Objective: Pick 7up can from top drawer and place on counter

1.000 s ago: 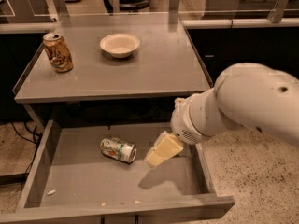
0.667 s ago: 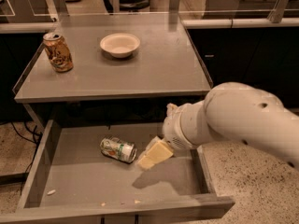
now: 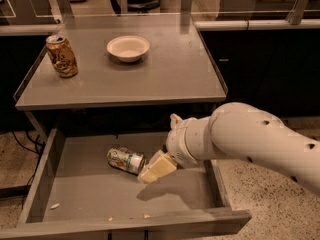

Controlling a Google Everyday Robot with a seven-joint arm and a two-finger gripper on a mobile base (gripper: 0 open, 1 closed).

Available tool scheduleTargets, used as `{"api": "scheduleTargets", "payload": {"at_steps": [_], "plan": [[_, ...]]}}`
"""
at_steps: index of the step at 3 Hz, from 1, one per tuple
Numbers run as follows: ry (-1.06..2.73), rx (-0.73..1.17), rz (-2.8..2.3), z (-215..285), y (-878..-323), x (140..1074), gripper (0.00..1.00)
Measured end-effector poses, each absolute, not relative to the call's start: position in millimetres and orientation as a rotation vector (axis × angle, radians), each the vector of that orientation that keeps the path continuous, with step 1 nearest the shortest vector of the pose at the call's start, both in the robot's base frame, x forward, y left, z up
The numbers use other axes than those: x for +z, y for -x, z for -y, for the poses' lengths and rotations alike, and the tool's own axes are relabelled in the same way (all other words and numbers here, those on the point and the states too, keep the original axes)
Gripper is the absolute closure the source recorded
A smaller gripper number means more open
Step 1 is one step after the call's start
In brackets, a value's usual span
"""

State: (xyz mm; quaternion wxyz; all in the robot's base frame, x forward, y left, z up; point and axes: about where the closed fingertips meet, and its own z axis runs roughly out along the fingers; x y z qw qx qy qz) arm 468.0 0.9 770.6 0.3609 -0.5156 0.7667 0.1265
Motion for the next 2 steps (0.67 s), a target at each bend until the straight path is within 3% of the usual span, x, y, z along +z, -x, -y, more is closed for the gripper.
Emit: {"api": "scheduleTargets", "payload": {"at_steps": [2], "plan": [[1.337,0.374,-2.021,-36.7,-480.0,717.3,0.00]]}}
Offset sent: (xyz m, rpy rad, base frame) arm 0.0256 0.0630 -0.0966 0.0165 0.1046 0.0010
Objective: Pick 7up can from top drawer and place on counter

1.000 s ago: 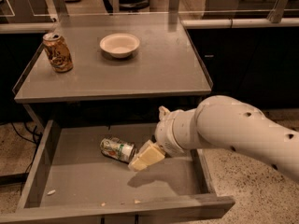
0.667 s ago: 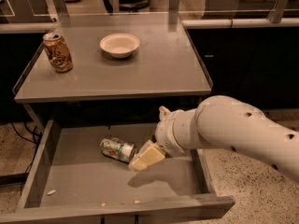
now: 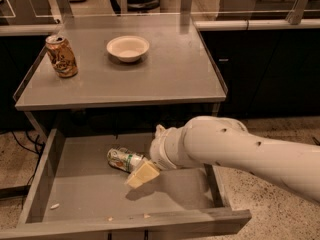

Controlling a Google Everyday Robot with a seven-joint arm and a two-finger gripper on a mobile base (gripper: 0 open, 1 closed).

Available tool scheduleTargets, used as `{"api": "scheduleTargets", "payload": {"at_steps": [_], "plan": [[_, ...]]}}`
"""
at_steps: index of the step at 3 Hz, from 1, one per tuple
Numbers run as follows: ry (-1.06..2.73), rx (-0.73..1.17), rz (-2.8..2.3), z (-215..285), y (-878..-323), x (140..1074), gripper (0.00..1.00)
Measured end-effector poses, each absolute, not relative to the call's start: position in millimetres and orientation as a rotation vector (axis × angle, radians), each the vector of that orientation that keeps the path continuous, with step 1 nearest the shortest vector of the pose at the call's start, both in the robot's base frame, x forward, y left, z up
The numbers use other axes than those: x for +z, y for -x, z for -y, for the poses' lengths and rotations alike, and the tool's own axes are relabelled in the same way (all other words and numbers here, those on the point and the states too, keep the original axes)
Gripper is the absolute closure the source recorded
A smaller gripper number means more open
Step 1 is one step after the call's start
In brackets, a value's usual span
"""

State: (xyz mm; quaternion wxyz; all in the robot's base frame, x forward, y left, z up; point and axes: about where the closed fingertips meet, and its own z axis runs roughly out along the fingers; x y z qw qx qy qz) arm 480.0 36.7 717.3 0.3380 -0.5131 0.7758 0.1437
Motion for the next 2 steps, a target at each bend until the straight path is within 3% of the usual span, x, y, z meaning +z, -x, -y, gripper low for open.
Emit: {"api": "scheduleTargets", "payload": {"at_steps": [2], "plan": [[1.347,0.418,-2.051,-72.4,-499.4,659.9,0.00]]}}
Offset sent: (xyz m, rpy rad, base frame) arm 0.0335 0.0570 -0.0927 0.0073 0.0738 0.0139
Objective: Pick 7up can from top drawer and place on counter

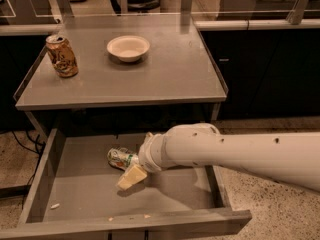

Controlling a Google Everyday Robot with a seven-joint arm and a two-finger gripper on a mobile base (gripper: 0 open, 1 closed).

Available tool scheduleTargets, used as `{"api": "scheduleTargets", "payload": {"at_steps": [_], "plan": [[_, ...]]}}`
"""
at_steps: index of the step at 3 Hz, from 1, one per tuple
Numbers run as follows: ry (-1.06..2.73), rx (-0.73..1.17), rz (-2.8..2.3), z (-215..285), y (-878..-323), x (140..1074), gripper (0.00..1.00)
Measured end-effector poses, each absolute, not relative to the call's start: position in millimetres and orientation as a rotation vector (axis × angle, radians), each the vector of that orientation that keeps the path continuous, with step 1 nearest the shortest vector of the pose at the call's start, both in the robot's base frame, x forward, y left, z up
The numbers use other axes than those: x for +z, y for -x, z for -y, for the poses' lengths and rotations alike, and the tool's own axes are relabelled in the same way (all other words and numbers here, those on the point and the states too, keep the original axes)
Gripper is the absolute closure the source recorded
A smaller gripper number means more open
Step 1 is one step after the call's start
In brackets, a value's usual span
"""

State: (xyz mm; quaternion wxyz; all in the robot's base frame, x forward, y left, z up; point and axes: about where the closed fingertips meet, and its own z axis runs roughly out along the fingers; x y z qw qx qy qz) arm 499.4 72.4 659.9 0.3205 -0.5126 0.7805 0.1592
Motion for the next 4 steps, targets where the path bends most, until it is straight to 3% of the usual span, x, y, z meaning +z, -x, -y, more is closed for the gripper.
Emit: {"api": "scheduleTargets", "payload": {"at_steps": [2,3,4], "plan": [[1.380,0.427,-2.073,-103.4,-510.0,620.2,0.00],[1.387,0.431,-2.072,-108.9,-509.9,618.1,0.15],[1.387,0.431,-2.072,-108.9,-509.9,618.1,0.38]]}}
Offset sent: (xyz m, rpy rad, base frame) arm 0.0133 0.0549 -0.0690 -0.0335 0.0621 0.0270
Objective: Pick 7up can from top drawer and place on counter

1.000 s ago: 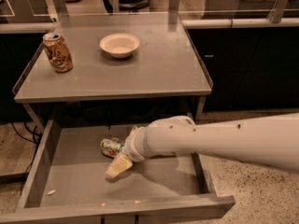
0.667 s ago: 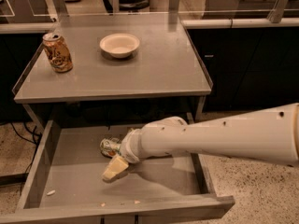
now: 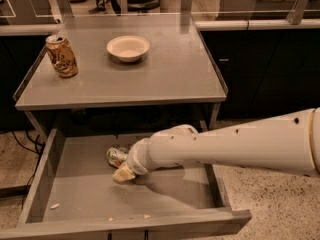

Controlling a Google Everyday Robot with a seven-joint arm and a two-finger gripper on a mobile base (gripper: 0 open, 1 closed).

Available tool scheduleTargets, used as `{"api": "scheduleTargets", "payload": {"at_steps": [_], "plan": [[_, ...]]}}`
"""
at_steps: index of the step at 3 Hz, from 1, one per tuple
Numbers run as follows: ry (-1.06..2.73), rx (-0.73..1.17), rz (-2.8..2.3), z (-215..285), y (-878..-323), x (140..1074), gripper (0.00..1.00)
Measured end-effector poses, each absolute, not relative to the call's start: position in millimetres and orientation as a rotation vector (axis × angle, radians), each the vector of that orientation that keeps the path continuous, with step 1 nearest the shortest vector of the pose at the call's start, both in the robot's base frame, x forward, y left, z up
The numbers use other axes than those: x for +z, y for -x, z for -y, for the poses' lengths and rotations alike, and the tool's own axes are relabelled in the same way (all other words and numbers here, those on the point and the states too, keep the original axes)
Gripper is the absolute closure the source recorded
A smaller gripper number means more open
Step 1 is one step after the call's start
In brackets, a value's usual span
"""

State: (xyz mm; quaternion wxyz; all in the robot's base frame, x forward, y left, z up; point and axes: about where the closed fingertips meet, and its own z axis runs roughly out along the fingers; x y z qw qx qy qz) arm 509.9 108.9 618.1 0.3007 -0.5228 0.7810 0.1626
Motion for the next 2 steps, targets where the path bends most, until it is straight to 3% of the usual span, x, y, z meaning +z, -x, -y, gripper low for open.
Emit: {"api": "scheduleTargets", "payload": {"at_steps": [2], "plan": [[1.387,0.431,-2.072,-108.9,-509.9,618.1,0.85]]}}
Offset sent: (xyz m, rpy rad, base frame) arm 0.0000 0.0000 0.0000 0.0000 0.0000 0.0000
